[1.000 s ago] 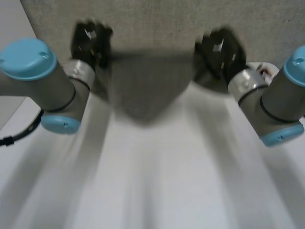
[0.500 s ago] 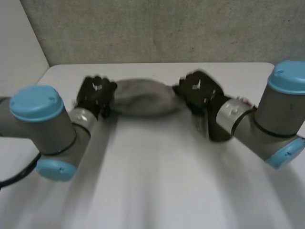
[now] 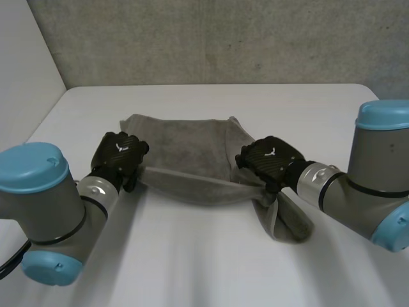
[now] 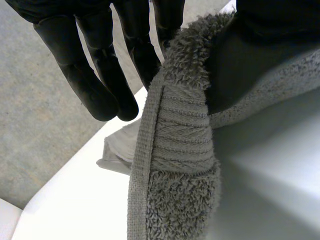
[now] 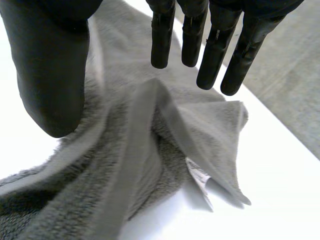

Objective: Fold the towel.

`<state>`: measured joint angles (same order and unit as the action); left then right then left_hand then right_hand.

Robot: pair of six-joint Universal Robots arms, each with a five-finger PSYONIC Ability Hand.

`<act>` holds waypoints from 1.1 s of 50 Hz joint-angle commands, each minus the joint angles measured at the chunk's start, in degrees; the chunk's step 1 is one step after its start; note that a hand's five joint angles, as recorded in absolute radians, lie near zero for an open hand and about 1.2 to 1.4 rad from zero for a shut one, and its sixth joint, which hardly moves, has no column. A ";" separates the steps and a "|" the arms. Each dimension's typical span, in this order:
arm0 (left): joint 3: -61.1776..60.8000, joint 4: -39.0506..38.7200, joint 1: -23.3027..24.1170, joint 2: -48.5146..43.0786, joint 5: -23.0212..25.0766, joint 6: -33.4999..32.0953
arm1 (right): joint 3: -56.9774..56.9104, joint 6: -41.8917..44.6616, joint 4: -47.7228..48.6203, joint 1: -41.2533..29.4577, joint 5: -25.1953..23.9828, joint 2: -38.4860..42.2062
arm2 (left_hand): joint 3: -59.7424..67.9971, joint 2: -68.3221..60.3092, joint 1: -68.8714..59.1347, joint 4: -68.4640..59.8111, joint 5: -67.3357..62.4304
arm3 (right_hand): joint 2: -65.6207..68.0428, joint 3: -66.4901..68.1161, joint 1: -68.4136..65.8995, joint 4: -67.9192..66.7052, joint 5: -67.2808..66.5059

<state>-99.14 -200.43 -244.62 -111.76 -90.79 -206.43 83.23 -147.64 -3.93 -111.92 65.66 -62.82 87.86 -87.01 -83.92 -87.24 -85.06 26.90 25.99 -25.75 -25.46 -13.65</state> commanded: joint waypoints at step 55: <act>-5.01 1.27 -3.50 3.13 0.09 -2.75 | 3.07 -3.44 5.00 11.20 14.58 2.00 | -13.89 13.04 9.95 13.28 21.09 | 21.35 22.26 -22.50 -22.80 -24.60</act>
<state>-103.84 -199.31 -248.59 -108.99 -90.70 -209.25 84.82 -152.40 2.94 -102.23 80.06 -60.50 82.49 -81.99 -83.57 -81.88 -83.03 75.80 75.83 -74.07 -75.66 -65.39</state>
